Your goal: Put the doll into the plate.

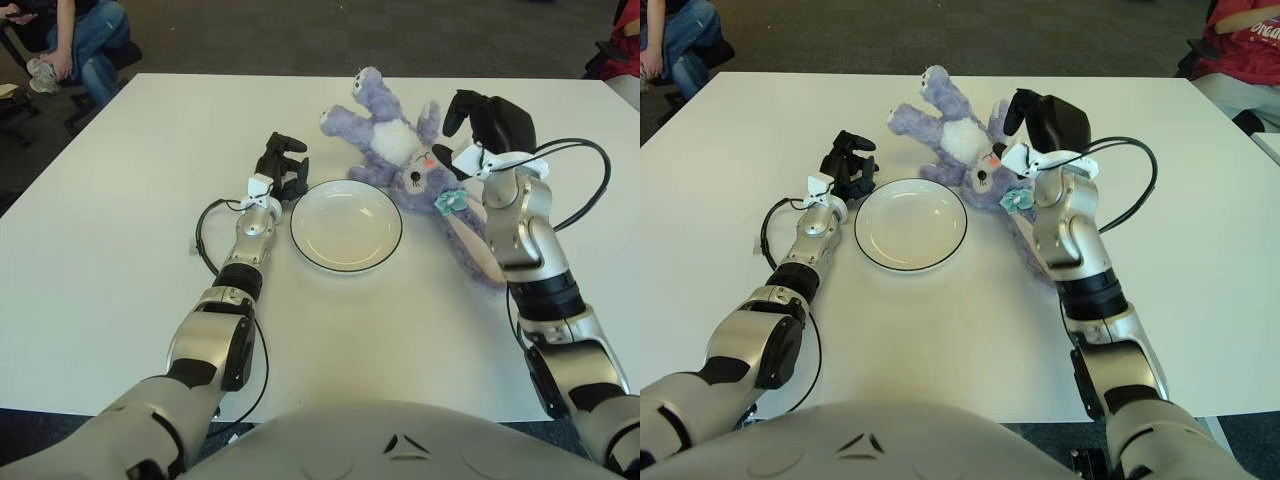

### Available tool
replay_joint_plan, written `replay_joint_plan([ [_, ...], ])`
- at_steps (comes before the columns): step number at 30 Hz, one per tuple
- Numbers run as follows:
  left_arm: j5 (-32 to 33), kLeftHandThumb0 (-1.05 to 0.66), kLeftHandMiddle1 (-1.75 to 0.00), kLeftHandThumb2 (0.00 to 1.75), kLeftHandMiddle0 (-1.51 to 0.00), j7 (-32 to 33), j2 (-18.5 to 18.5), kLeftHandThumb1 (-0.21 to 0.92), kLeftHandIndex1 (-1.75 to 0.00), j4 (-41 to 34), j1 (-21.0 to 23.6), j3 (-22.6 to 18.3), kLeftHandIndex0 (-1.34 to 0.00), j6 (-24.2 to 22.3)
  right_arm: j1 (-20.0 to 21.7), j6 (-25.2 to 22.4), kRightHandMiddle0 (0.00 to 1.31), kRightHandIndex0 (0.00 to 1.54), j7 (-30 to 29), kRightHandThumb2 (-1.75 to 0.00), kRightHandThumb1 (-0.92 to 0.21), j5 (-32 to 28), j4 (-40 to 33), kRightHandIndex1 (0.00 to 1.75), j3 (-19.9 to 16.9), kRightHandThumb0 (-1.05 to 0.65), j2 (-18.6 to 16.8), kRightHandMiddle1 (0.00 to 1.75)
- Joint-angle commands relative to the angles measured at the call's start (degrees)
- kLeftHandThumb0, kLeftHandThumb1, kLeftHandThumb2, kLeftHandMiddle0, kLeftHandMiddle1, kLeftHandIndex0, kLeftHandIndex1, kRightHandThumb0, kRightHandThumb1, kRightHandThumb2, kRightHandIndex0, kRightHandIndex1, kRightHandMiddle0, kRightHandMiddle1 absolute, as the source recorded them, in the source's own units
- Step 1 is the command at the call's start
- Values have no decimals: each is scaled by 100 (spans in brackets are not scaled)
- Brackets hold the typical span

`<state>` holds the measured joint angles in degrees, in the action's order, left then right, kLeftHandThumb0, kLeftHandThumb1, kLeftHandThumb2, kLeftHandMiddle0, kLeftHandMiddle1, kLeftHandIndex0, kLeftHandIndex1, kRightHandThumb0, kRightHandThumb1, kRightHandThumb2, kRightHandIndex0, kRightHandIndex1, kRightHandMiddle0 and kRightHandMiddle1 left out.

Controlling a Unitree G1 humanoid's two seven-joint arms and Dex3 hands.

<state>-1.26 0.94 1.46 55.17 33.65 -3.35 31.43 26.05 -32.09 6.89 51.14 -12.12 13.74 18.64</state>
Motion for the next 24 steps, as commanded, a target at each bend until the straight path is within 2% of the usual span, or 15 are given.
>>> replay_joint_plan([
  [1,-58,0,-167,87,-33,32,-14,65,-167,216,-194,25,-31,-27,120,-555,46,50,353,-130,-33,459,-124,174,79,0,-11,175],
  [3,-69,0,-168,87,-33,35,-13,65,-167,239,-185,27,-31,-9,145,-743,43,46,499,-124,-38,636,-147,174,129,0,-32,175],
  [4,-78,0,-168,87,-32,38,-11,65,-168,251,-181,30,-30,9,158,-860,27,54,590,-131,-32,759,-162,175,171,18,-42,165],
  [5,-84,0,-168,86,-32,40,-10,66,-168,260,-178,32,-30,23,168,-944,18,60,660,-136,-28,853,-173,175,201,30,-51,155],
  [6,-90,0,-168,86,-32,46,-8,66,-168,272,-173,35,-29,40,181,-1049,14,62,754,-138,-26,989,-194,175,254,34,-67,151],
  [7,-94,0,-168,86,-31,50,-7,66,-168,283,-167,36,-29,51,192,-1113,9,65,819,-141,-24,1083,-206,174,287,40,-83,139],
  [9,-103,0,-168,86,-31,62,-5,67,-168,302,-158,40,-29,82,189,-1240,5,67,967,-143,-22,1298,-237,175,356,45,-110,129],
  [12,-97,0,-169,85,-31,64,-8,67,-169,314,-154,35,-29,114,147,-1442,1,64,1230,-133,-28,1682,-289,172,477,46,-144,100],
  [13,-85,0,-169,85,-31,57,-12,67,-169,315,-152,27,-29,112,135,-1494,1,55,1311,-123,-32,1796,-298,172,509,24,-156,94],
  [14,-78,0,-169,85,-31,53,-15,67,-169,316,-150,23,-29,110,128,-1528,1,42,1378,-100,-42,1887,-305,172,526,-10,-171,84],
  [15,-68,0,-169,85,-31,48,-19,67,-169,315,-148,17,-28,104,125,-1557,0,34,1450,-83,-50,1967,-308,172,537,-31,-186,78],
  [17,-51,0,-169,85,-31,42,-27,67,-169,311,-147,5,-28,93,118,-1599,0,25,1609,-66,-58,2119,-319,171,558,-51,-219,73],
  [19,-37,0,-169,85,-31,40,-35,67,-169,309,-147,-6,-28,84,103,-1627,0,20,1764,-57,-62,2267,-335,172,578,-62,-253,71],
  [24,-35,0,-169,85,-30,58,-49,67,-169,299,-153,-20,-28,68,96,-1645,0,15,1937,-43,-69,2467,-297,174,541,-75,-349,67],
])
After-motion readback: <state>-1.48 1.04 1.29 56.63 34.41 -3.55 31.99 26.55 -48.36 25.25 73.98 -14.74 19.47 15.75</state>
